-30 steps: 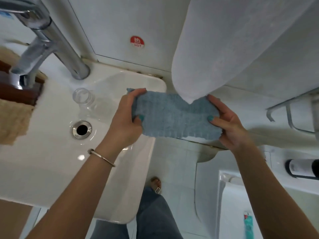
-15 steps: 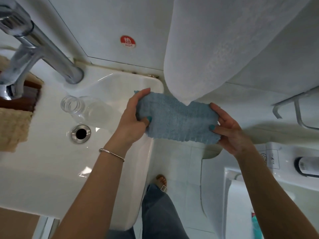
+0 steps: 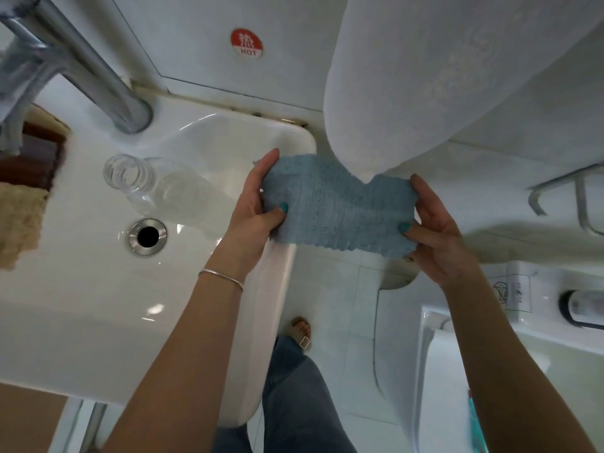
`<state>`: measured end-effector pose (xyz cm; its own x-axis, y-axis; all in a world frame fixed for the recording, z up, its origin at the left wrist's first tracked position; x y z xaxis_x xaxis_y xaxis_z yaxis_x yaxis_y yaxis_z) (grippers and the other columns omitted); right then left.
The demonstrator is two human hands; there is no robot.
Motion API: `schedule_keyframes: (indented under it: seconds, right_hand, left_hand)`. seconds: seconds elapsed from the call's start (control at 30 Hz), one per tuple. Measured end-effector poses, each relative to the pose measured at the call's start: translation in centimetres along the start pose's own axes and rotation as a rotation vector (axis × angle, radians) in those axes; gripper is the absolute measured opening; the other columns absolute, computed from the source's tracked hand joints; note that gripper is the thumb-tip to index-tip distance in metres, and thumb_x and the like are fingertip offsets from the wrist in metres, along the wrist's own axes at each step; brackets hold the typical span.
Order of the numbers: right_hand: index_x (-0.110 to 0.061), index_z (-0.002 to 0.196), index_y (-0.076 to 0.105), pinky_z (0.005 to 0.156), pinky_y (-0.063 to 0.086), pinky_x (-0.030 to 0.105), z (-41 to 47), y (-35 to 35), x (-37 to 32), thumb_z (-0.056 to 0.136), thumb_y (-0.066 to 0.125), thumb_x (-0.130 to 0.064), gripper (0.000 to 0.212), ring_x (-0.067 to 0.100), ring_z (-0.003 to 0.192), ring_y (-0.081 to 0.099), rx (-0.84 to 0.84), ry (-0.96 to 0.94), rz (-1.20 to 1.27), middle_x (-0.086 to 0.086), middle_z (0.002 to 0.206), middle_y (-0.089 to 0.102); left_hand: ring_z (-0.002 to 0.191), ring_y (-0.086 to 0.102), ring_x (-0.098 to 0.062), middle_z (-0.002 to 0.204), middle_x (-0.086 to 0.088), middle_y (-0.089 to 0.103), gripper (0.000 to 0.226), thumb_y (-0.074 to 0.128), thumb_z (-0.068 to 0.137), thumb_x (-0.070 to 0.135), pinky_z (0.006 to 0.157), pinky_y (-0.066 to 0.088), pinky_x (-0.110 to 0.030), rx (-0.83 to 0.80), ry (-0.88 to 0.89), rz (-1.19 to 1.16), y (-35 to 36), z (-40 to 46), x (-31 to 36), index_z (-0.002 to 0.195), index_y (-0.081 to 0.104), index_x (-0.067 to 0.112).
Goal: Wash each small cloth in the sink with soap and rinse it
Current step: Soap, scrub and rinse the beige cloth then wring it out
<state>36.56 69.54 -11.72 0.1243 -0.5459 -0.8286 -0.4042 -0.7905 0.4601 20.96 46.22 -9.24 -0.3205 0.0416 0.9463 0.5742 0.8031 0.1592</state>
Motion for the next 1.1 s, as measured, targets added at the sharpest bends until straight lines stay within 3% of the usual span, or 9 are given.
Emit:
schedule_keyframes:
  seconds: [0.13, 0.23, 0.37, 0.47, 0.53, 0.7, 0.83, 0.97, 1.1]
  right_hand:
    - [-0.023, 0.143, 0.044, 0.098, 0.052, 0.041, -0.6, -0.3, 0.4, 0.059, 0.085, -0.006, 0.095, 0.025, 0.120, 0.056, 0.088, 0.045, -0.147, 0.002, 0.144, 0.049]
    - [-0.037, 0.132, 0.054, 0.108, 0.042, 0.043, -1.2, -0.1, 0.6, 0.074, 0.077, -0.006, 0.069, 0.023, 0.129, 0.047, 0.198, 0.095, -0.398, -0.012, 0.139, 0.052]
    - [-0.048, 0.119, 0.059, 0.099, 0.044, 0.030, -3.0, 4.2, -0.4, 0.062, 0.085, -0.042, 0.063, 0.013, 0.123, 0.051, 0.184, 0.078, -0.466, -0.017, 0.135, 0.055]
    - [-0.040, 0.121, 0.056, 0.092, 0.048, 0.027, -4.3, 10.0, -0.9, 0.081, 0.073, -0.015, 0.049, 0.010, 0.113, 0.055, 0.108, -0.019, -0.494, -0.012, 0.130, 0.057]
    - [-0.037, 0.118, 0.057, 0.087, 0.051, 0.022, -4.9, 14.5, -0.6, 0.086, 0.069, -0.007, 0.045, 0.004, 0.107, 0.057, 0.043, -0.037, -0.522, -0.016, 0.123, 0.059]
    - [-0.034, 0.118, 0.060, 0.091, 0.054, 0.029, -6.8, 24.9, 2.0, 0.082, 0.076, -0.019, 0.042, 0.017, 0.111, 0.055, -0.103, -0.045, -0.530, -0.015, 0.121, 0.061]
    - [-0.035, 0.116, 0.061, 0.089, 0.051, 0.022, -6.3, 32.6, 5.9, 0.083, 0.070, -0.018, 0.038, 0.008, 0.108, 0.056, -0.146, -0.042, -0.620, -0.020, 0.119, 0.061]
    - [-0.026, 0.115, 0.066, 0.090, 0.053, 0.030, -3.9, 39.7, 10.0, 0.081, 0.072, -0.013, 0.037, 0.018, 0.106, 0.057, -0.123, -0.025, -0.529, -0.008, 0.120, 0.064]
    - [-0.026, 0.114, 0.066, 0.091, 0.053, 0.032, 1.5, 46.5, 12.9, 0.082, 0.073, -0.011, 0.035, 0.016, 0.101, 0.059, -0.152, -0.052, -0.507, -0.010, 0.119, 0.065]
  left_hand:
    - [0.140, 0.031, -0.003, 0.156, 0.015, 0.025, 0.061, 0.060, 0.086, 0.013, 0.107, 0.034, -0.018, 0.071, 0.039, 0.135, 0.3, -1.6, 0.1, 0.136, 0.046, 0.045]
    - [0.133, 0.030, 0.010, 0.156, 0.018, 0.025, 0.050, 0.060, 0.094, 0.015, 0.090, 0.034, 0.001, 0.096, -0.010, 0.052, 1.0, -3.6, 0.2, 0.136, 0.047, 0.041]
    - [0.135, 0.031, 0.006, 0.150, 0.023, 0.035, 0.050, 0.058, 0.095, 0.016, 0.098, 0.032, -0.007, 0.110, -0.099, -0.056, 0.5, -6.5, 0.9, 0.132, 0.045, 0.048]
    - [0.127, 0.036, 0.017, 0.142, 0.029, 0.042, 0.052, 0.057, 0.095, 0.010, 0.113, 0.026, -0.020, 0.080, -0.063, -0.053, -1.0, -8.7, 3.1, 0.134, 0.046, 0.042]
    - [0.129, 0.040, 0.012, 0.139, 0.028, 0.046, 0.050, 0.059, 0.093, 0.010, 0.112, 0.032, -0.021, 0.047, -0.037, -0.023, -2.7, -10.3, 4.7, 0.133, 0.048, 0.039]
    - [0.122, 0.054, -0.005, 0.130, 0.019, 0.057, 0.048, 0.066, 0.079, 0.029, 0.098, 0.048, -0.024, -0.090, 0.021, 0.204, -10.4, -14.3, 7.8, 0.126, 0.054, 0.033]
    - [0.106, 0.064, -0.012, 0.118, 0.013, 0.066, 0.038, 0.073, 0.084, 0.032, 0.086, 0.052, -0.020, -0.171, 0.040, 0.343, -19.9, -16.7, 9.3, 0.119, 0.062, 0.025]
    - [0.098, 0.067, -0.017, 0.112, 0.010, 0.069, 0.038, 0.071, 0.072, 0.045, 0.088, 0.053, -0.023, -0.211, 0.053, 0.446, -30.4, -17.1, 11.5, 0.110, 0.067, 0.042]
    - [0.097, 0.064, -0.007, 0.107, 0.017, 0.069, 0.042, 0.075, 0.062, 0.050, 0.091, 0.052, -0.024, -0.074, 0.101, 0.508, -40.4, -14.9, 13.5, 0.103, 0.066, 0.053]
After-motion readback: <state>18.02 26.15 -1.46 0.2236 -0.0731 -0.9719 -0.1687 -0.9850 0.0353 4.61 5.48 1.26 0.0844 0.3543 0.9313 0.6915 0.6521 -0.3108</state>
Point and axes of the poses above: each hand's wrist, its own z-axis towards the middle knuckle, its own y-axis out of the palm, x = y × z, the point moved 4 cm from there along z, towards the middle knuckle
